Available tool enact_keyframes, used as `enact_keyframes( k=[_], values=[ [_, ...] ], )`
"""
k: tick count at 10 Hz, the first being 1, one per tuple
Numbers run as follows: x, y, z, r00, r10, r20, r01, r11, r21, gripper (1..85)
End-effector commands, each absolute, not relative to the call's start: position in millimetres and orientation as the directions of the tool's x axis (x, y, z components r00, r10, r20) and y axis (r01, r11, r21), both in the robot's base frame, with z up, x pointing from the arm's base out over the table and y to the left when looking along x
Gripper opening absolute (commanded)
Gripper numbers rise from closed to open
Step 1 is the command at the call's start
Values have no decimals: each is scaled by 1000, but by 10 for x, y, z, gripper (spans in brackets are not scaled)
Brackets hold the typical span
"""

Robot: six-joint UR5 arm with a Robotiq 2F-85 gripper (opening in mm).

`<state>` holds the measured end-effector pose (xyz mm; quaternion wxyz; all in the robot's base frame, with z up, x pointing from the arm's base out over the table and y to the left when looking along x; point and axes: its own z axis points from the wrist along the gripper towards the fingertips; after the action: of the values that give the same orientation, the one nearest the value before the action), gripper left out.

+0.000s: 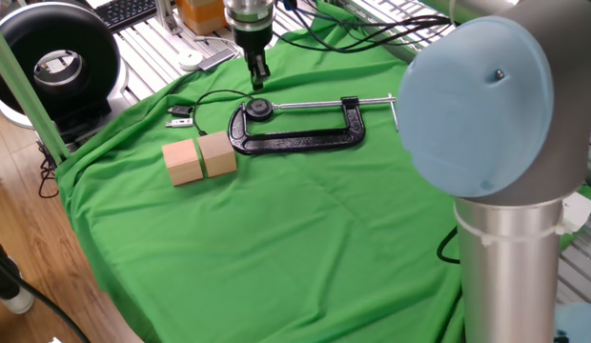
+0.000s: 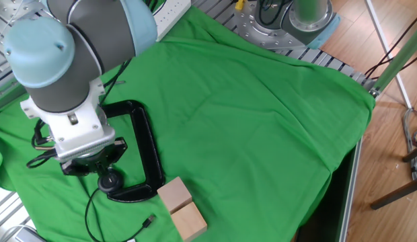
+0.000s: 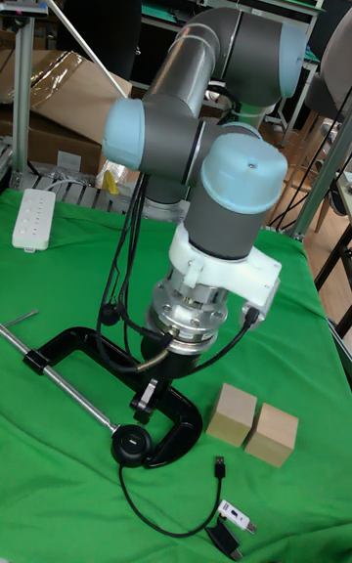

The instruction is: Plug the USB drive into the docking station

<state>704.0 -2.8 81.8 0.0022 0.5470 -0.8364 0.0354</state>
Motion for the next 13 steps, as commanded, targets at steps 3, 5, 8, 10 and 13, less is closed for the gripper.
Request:
enact_keyframes(
  k=[3, 5, 8, 10, 13],
  values=[
    [6972, -8, 877, -335, -941, 47, -942, 333, -44, 17],
    [7153, 81, 721, -267, -964, 14, -963, 266, -52, 17],
    [7254, -63, 672, -212, -976, 49, -975, 207, -83, 17],
    [7265, -66, 632, -203, -979, 32, -977, 200, -75, 17],
    [7291, -36, 541, -200, -980, 0, -978, 199, -63, 17]
  ],
)
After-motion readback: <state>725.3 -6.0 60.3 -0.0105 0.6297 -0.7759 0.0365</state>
